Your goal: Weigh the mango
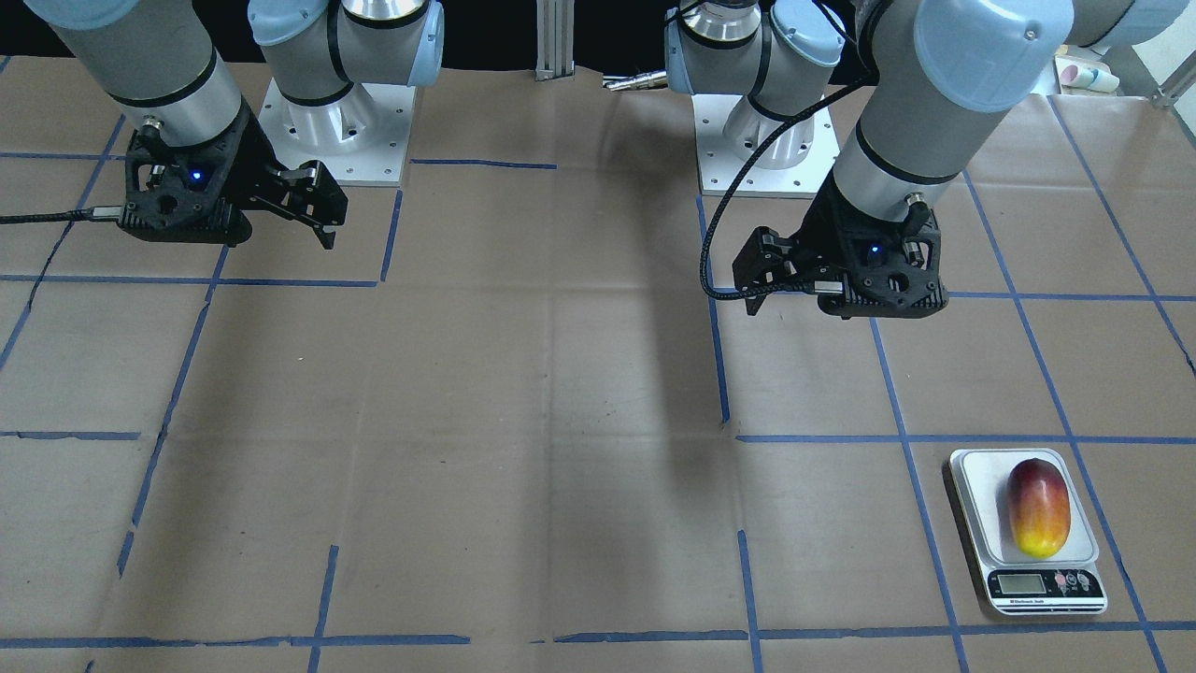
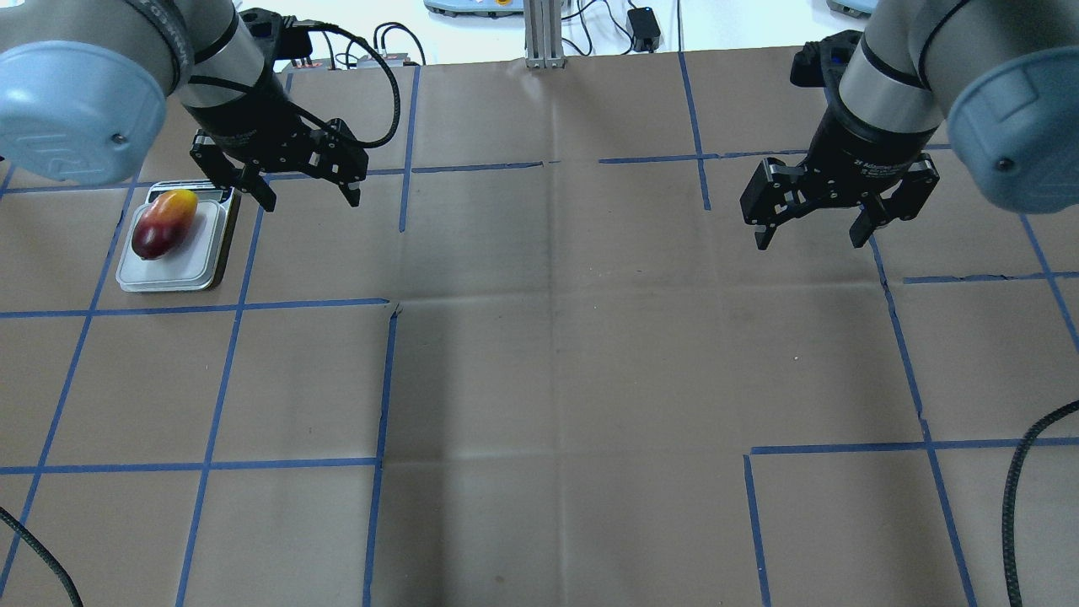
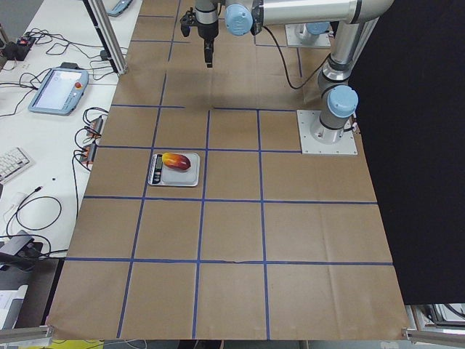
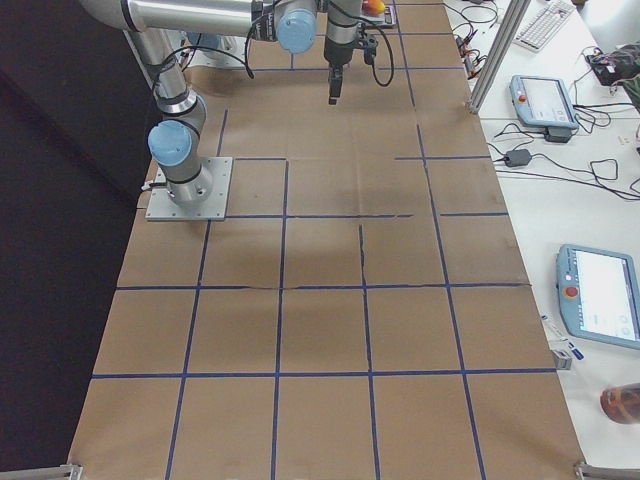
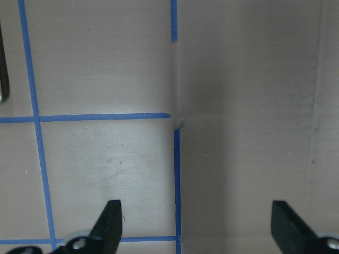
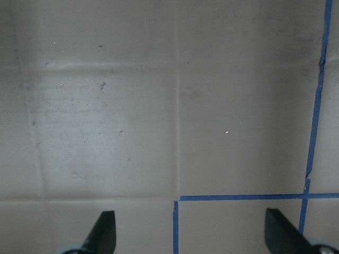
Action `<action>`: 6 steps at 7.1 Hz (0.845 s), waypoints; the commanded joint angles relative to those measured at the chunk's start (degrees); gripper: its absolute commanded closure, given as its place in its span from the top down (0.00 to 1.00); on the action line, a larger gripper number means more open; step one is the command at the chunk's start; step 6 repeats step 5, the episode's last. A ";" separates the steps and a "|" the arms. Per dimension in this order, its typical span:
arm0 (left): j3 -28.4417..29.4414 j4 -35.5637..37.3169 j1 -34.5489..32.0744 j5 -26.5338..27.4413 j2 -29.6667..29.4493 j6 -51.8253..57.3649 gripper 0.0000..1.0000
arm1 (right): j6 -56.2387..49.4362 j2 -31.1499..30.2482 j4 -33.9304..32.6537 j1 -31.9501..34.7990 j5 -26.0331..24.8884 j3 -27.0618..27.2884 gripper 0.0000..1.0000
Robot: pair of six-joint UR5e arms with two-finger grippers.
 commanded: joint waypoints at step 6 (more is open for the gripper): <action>-0.10 -0.02 0.73 0.00 0.08 0.04 1.00 | 0.00 0.00 0.00 0.00 0.09 0.00 1.00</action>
